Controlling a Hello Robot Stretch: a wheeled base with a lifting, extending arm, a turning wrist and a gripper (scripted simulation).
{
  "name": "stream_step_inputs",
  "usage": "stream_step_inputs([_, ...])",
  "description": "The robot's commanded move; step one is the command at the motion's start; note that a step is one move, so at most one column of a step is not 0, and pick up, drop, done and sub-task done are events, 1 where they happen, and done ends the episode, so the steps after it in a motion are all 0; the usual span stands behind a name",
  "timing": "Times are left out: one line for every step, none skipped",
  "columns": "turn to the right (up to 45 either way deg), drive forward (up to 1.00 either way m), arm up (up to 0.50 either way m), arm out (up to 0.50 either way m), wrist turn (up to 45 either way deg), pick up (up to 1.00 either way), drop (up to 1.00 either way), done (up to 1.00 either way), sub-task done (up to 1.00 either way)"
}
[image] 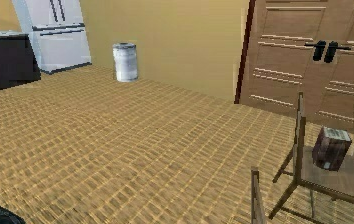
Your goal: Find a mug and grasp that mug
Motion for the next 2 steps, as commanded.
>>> stream_step_inputs([0.0,0.00,0.00,0.00,0.0,1.00,0.00,0.00,0.00])
stream_step_inputs([0.0,0.00,0.10,0.00,0.0,0.00,0.00,0.00,0.00])
